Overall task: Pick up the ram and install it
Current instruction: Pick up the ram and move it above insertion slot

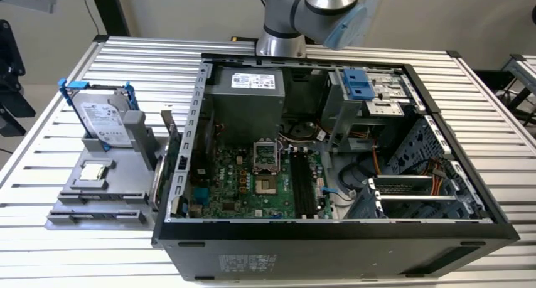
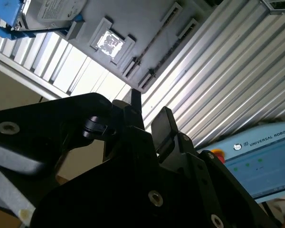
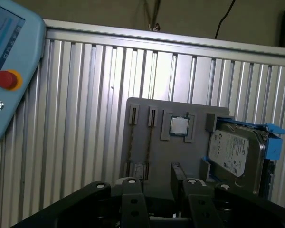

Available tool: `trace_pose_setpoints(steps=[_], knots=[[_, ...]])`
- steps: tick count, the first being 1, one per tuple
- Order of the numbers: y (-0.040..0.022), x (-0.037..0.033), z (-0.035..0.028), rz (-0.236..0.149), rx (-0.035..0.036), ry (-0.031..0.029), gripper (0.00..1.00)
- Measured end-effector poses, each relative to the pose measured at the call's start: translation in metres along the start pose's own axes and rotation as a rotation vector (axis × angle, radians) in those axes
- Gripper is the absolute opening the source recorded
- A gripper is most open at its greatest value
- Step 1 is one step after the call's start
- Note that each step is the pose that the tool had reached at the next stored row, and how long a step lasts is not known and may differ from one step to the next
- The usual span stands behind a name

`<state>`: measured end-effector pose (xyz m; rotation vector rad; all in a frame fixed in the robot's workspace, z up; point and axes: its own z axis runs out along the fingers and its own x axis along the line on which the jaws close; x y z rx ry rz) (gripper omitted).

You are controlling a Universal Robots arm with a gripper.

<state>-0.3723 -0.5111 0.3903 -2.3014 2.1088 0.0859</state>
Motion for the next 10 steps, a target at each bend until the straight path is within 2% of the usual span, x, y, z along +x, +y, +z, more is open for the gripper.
trace_pose_setpoints(steps=[3, 10], knots=[[0.0000, 0.0001, 0.0012, 0.000, 0.0001, -0.0001, 1.00], [-0.0003, 0.0007, 0.0133, 0.000, -0.0003, 0.0002, 1.00]])
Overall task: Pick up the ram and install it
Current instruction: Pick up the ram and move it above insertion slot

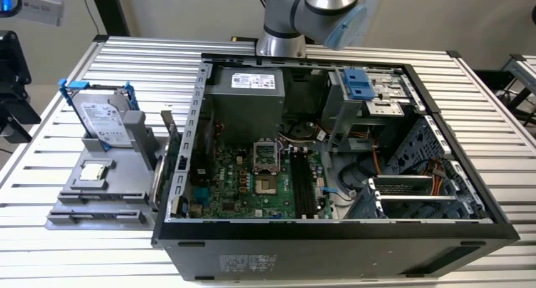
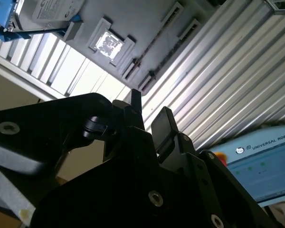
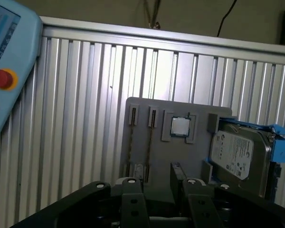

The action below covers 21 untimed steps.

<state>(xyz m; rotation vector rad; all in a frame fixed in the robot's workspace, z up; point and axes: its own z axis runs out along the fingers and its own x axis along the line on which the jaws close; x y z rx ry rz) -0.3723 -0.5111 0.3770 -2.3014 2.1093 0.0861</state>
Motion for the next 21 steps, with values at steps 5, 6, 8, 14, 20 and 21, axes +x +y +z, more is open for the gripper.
trace_pose_setpoints(steps=[5, 6, 8, 14, 20, 21], knots=[[-0.0002, 0.0005, 0.0089, 0.000, -0.0005, 0.0067, 1.00], [-0.0003, 0.0006, 0.0107, 0.000, -0.0005, 0.0078, 1.00], [-0.0003, 0.0007, 0.0142, 0.000, 0.0000, 0.0103, 1.00], [-0.0005, 0.0014, 0.0246, 0.000, 0.0029, 0.0154, 1.00], [-0.0007, 0.0036, 0.0344, 0.001, 0.0025, 0.0207, 1.00], [-0.0007, 0.0037, 0.0350, 0.001, 0.0011, 0.0225, 1.00]])
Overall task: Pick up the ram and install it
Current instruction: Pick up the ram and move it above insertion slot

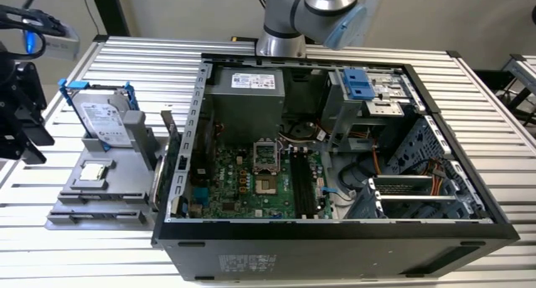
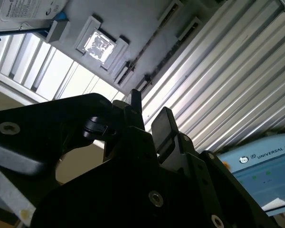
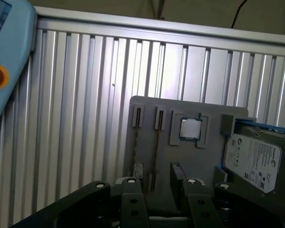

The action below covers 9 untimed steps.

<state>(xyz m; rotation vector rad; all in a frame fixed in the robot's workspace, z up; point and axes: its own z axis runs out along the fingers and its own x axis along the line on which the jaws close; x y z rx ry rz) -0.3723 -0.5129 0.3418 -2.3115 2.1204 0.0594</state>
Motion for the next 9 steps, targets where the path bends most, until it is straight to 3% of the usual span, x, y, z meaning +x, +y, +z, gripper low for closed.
trace_pose_setpoints(steps=[5, 9], knots=[[-0.0005, 0.0003, 0.0064, 0.000, -0.0015, 0.0097, 1.00], [-0.0006, 0.0004, 0.0129, 0.000, -0.0014, 0.0112, 1.00]])
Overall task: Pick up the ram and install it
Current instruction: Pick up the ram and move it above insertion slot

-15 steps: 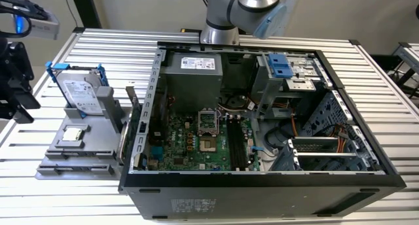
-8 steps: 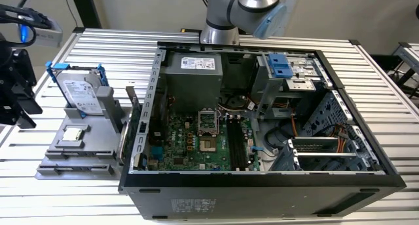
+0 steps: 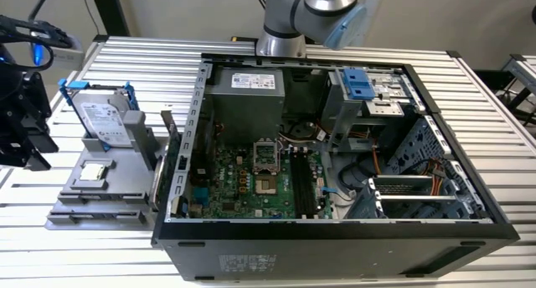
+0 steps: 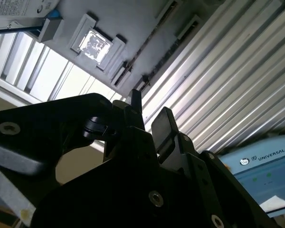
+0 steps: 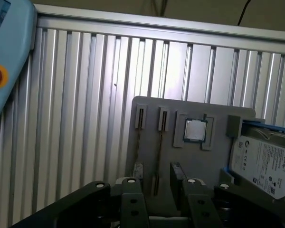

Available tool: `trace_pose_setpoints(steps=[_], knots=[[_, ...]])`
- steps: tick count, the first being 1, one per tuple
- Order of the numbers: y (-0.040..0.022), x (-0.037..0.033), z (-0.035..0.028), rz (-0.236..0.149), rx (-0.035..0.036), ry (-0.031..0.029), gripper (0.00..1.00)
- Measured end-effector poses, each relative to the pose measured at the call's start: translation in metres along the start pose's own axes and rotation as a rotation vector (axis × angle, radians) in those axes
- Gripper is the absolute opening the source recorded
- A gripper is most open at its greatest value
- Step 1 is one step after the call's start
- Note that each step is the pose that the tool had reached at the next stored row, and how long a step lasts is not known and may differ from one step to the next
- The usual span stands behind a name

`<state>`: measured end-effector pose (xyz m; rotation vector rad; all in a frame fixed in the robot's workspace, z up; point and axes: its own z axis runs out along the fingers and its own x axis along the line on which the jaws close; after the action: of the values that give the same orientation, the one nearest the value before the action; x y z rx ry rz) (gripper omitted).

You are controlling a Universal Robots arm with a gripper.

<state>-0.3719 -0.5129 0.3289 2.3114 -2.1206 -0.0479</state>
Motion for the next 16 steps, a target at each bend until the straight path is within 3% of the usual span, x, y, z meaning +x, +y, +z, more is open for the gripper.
trace_pose_setpoints(steps=[16], knots=[[-0.0034, 0.0008, 0.0278, 0.011, 0.0001, -0.0002, 1.00]])
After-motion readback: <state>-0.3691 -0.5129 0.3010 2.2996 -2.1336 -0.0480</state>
